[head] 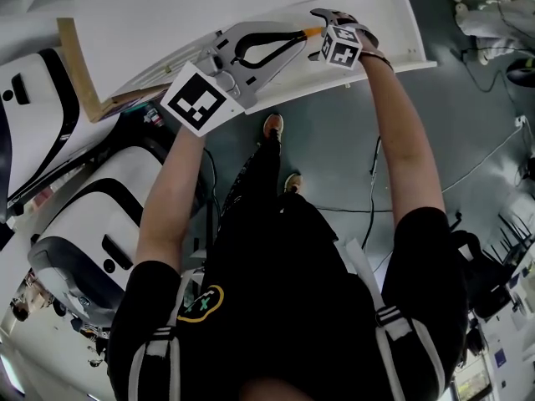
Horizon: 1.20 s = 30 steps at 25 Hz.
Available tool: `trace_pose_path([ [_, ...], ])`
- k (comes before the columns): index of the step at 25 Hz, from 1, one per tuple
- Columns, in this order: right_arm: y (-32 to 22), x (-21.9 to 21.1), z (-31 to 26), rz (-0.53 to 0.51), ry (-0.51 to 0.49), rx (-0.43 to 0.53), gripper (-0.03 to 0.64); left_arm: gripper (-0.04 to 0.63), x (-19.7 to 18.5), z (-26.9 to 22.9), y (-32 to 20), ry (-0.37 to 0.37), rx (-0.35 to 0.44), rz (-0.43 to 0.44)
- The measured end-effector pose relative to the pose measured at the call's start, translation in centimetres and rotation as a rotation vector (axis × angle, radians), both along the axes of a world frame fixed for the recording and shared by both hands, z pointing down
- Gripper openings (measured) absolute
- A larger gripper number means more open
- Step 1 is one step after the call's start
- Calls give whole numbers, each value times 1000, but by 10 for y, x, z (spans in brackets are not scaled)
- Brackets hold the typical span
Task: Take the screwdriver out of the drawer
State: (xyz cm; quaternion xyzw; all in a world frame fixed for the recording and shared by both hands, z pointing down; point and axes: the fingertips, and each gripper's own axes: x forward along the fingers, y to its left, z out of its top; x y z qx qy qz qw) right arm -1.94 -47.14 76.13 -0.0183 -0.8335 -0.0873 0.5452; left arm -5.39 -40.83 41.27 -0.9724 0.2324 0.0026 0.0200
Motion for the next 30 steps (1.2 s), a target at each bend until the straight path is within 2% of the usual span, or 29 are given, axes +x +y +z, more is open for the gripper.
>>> trace_pose_path([
  [9,1,3,37,-133,150,-82,586,21,-5,10,4,-3,-22,6],
  [23,-1,3,52,-144,176,-142,551,21,-6,12,1,-7,-25,5],
  [26,-3,3,49,-153,166,-142,515,21,-3,12,0,-6,-25,7],
  [30,0,5,45,-169,167,-145,408,21,0,12,0,-3,-28,5],
])
